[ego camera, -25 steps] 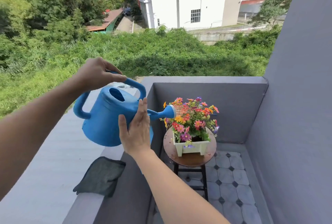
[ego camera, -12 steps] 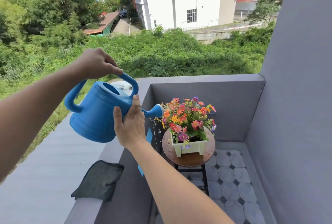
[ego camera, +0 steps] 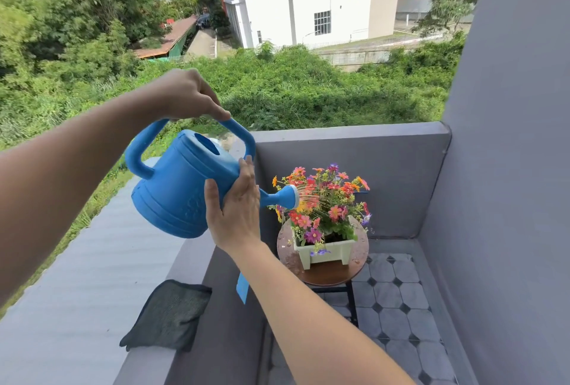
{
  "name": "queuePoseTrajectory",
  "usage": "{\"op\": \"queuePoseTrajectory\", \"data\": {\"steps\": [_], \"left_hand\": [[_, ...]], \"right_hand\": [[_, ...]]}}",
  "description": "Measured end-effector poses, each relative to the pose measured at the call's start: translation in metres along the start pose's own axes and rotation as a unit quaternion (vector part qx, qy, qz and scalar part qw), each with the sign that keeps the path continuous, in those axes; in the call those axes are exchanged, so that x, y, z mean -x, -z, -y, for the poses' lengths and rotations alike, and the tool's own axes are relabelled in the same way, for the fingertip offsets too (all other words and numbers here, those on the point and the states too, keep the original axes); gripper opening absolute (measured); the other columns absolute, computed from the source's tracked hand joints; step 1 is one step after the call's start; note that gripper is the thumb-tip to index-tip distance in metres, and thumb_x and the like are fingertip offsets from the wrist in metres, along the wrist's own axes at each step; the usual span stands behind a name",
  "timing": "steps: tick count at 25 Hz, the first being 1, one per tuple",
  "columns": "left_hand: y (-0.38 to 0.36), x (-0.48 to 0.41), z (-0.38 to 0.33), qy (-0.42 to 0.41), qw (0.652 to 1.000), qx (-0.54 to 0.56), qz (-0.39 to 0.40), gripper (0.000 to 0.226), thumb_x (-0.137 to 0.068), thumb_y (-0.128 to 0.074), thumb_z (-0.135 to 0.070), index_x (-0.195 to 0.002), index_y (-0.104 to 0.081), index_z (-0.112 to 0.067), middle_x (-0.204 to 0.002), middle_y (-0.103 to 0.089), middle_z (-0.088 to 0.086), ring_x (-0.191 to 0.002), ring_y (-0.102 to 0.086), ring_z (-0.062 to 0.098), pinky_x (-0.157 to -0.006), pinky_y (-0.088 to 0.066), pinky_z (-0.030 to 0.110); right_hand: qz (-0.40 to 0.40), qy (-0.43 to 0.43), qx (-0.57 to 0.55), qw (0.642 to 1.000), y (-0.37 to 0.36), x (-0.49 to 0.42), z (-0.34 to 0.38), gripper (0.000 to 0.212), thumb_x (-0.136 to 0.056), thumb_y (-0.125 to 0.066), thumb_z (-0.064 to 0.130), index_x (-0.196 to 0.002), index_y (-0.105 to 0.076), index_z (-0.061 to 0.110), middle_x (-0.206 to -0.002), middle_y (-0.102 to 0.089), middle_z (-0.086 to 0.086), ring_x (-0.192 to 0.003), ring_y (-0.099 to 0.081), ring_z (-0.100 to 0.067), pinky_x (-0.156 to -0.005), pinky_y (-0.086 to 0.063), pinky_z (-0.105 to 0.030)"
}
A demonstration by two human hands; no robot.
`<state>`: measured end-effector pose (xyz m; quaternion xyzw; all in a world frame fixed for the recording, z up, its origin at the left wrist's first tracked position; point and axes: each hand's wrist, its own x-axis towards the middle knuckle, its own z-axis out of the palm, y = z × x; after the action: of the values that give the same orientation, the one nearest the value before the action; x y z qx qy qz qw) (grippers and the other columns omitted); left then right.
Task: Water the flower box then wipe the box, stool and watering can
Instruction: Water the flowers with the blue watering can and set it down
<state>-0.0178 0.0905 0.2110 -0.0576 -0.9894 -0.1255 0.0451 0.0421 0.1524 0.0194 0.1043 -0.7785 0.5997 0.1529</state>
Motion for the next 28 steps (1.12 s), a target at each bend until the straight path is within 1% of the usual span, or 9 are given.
{"op": "queuePoseTrajectory", "data": {"steps": [5,9,14,17,19,21,24,26,28], "left_hand": [[0.002,-0.009,-0.004,-0.006,0.999,0.028,-0.033,0.034,-0.079,-0.071,-0.037,-0.101,-0.074,-0.011,-0.058,-0.049,0.002,-0.051,-0.041,0.014,-0.049,-0.032,0.022],[0.0,-0.009,0.003,-0.008,0.999,0.015,-0.038,0.033,-0.08,-0.071,-0.034,-0.101,-0.075,-0.008,-0.053,-0.046,0.0,-0.051,-0.04,0.012,-0.049,-0.031,0.021],[0.0,-0.002,0.006,-0.014,1.0,-0.021,0.0,0.03,-0.08,-0.07,-0.036,-0.098,-0.075,-0.012,-0.059,-0.052,-0.002,-0.055,-0.043,0.012,-0.049,-0.029,0.023],[0.003,-0.001,0.008,-0.01,0.999,-0.012,0.029,0.028,-0.078,-0.071,-0.037,-0.095,-0.076,-0.014,-0.059,-0.053,0.003,-0.047,-0.041,0.015,-0.046,-0.032,0.022],[0.006,0.0,0.009,-0.008,0.999,0.0,0.033,0.027,-0.077,-0.072,-0.037,-0.093,-0.076,-0.015,-0.056,-0.051,0.007,-0.043,-0.038,0.017,-0.043,-0.032,0.021],[0.008,-0.001,0.008,-0.009,0.999,0.016,0.026,0.028,-0.077,-0.073,-0.037,-0.092,-0.076,-0.014,-0.055,-0.05,0.008,-0.042,-0.037,0.018,-0.043,-0.032,0.022],[0.01,0.001,0.005,-0.004,0.999,0.035,0.001,0.03,-0.078,-0.072,-0.036,-0.094,-0.076,-0.01,-0.054,-0.048,0.007,-0.043,-0.037,0.018,-0.044,-0.032,0.022],[0.01,0.004,0.003,0.002,0.999,0.033,-0.02,0.03,-0.08,-0.071,-0.034,-0.095,-0.075,-0.008,-0.052,-0.048,0.005,-0.044,-0.038,0.017,-0.045,-0.032,0.022],[0.01,0.008,0.003,0.012,0.999,0.015,-0.038,0.031,-0.082,-0.069,-0.033,-0.096,-0.076,-0.007,-0.05,-0.047,0.005,-0.045,-0.039,0.017,-0.045,-0.032,0.023]], "right_hand": [[0.0,0.012,0.043,0.999,0.012,-0.019,-0.004,0.077,-0.091,-0.026,0.056,-0.148,-0.001,0.011,-0.16,-0.001,-0.009,-0.147,-0.003,-0.022,-0.12,-0.004,-0.043],[0.02,0.005,0.063,0.998,0.008,-0.019,-0.004,0.076,-0.093,-0.027,0.052,-0.149,0.004,0.011,-0.161,0.002,-0.007,-0.148,-0.002,-0.022,-0.12,-0.004,-0.045],[0.028,0.019,0.053,0.998,-0.003,-0.001,-0.005,0.083,-0.087,-0.023,0.062,-0.148,0.001,0.011,-0.161,-0.001,-0.006,-0.147,-0.003,-0.019,-0.12,-0.003,-0.043],[0.024,0.036,0.045,0.998,-0.003,0.007,-0.001,0.082,-0.087,-0.024,0.063,-0.148,0.0,0.012,-0.161,-0.001,-0.005,-0.147,-0.006,-0.021,-0.119,-0.002,-0.041],[0.011,0.044,0.042,0.998,0.001,0.008,0.002,0.084,-0.086,-0.02,0.065,-0.148,0.0,0.012,-0.161,-0.001,-0.005,-0.147,-0.006,-0.02,-0.119,-0.003,-0.041],[0.002,0.045,0.046,0.998,0.006,0.004,0.002,0.082,-0.088,-0.022,0.063,-0.148,0.001,0.013,-0.161,0.0,-0.005,-0.147,-0.005,-0.02,-0.12,-0.003,-0.042],[-0.008,0.05,0.055,0.997,0.009,-0.005,0.007,0.074,-0.089,-0.021,0.05,-0.149,0.002,0.013,-0.161,0.003,-0.006,-0.147,-0.005,-0.023,-0.119,-0.001,-0.043],[-0.004,0.062,0.066,0.996,0.007,-0.009,0.012,0.071,-0.089,-0.019,0.045,-0.149,0.002,0.013,-0.161,0.007,-0.005,-0.148,0.001,-0.022,-0.118,0.003,-0.041],[0.014,0.06,0.091,0.994,0.006,-0.01,0.016,0.07,-0.091,-0.019,0.046,-0.149,0.003,0.014,-0.16,0.011,-0.005,-0.148,0.008,-0.021,-0.118,0.005,-0.043]]}}
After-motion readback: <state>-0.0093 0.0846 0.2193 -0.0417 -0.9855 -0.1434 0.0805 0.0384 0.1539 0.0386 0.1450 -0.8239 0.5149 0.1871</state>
